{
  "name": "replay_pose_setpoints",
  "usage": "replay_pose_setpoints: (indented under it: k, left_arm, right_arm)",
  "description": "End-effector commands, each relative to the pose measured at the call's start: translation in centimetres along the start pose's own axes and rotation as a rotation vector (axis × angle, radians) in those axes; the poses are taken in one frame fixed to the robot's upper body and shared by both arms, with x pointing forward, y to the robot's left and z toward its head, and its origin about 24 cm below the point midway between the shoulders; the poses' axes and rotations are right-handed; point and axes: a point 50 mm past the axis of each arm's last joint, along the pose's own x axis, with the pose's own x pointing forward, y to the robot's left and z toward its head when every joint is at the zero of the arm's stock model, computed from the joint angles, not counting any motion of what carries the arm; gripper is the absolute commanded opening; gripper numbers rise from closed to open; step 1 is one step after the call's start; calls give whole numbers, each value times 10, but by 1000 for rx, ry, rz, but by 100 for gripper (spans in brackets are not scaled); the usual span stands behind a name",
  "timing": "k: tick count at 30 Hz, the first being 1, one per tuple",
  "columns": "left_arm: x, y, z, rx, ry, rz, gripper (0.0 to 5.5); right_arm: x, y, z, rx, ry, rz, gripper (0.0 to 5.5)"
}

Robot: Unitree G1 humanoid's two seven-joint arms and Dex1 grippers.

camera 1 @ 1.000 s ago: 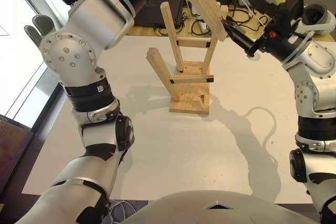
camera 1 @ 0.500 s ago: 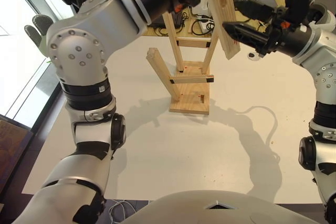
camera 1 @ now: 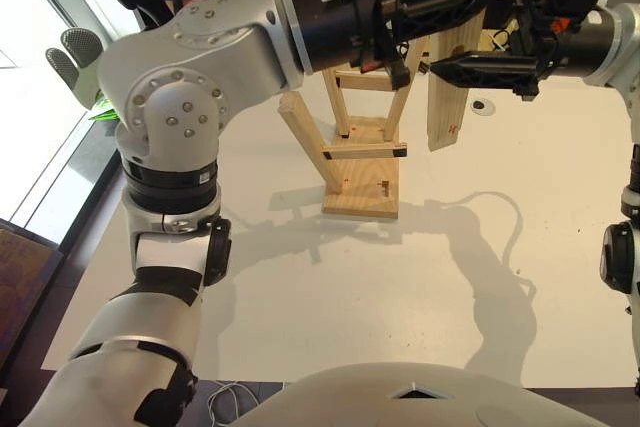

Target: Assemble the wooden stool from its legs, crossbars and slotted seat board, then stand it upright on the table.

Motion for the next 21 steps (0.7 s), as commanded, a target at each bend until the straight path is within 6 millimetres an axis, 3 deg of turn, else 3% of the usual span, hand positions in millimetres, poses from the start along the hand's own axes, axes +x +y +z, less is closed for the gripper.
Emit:
replay_pose_setpoints:
  k: [1, 21]
  left_arm:
    - [-1, 1, -3, 32, 48, -4, 104]
    - [2, -7, -7, 110, 136, -76, 104]
  right_arm:
    - [0, 2, 15, -35, 65, 78, 402]
    - [2, -1, 21, -38, 149, 201, 402]
